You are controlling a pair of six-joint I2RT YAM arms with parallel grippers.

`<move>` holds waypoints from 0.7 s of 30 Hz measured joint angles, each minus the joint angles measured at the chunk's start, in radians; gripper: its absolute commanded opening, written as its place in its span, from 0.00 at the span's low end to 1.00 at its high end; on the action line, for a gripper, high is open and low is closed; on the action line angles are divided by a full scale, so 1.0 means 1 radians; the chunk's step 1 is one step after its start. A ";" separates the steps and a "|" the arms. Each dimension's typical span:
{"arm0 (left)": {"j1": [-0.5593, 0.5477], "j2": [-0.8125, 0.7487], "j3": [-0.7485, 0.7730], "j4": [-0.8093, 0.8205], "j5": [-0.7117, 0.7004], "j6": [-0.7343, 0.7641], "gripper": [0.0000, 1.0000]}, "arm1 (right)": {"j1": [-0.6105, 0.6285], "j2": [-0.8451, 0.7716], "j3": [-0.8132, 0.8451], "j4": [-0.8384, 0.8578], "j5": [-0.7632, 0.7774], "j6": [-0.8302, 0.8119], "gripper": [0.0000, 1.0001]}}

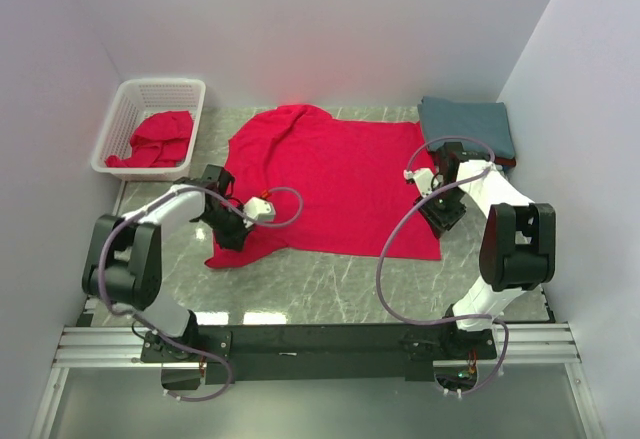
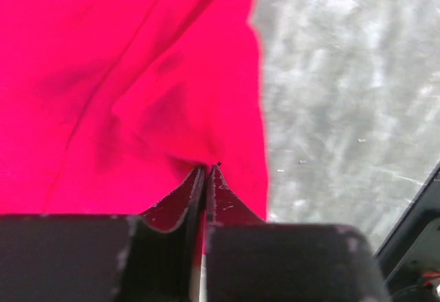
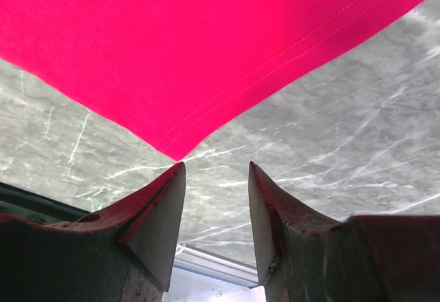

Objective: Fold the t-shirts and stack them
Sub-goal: Flatten the tshirt out

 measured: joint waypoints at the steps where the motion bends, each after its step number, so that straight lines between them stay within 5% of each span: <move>1: -0.006 -0.015 -0.003 -0.008 0.006 0.011 0.01 | 0.000 0.000 0.003 -0.004 -0.003 0.000 0.49; 5: -0.075 -0.211 -0.053 -0.043 0.016 0.040 0.03 | 0.000 0.000 0.003 -0.021 -0.008 0.007 0.49; 9: -0.260 -0.402 -0.116 -0.091 0.016 0.066 0.07 | 0.000 0.002 0.003 -0.026 -0.012 0.014 0.49; 14: -0.489 -0.463 -0.203 -0.159 0.002 0.081 0.88 | 0.000 0.020 0.014 -0.029 -0.019 0.018 0.50; 21: -0.499 -0.510 -0.198 -0.224 -0.028 0.048 0.78 | 0.000 0.029 0.034 -0.037 -0.033 0.020 0.49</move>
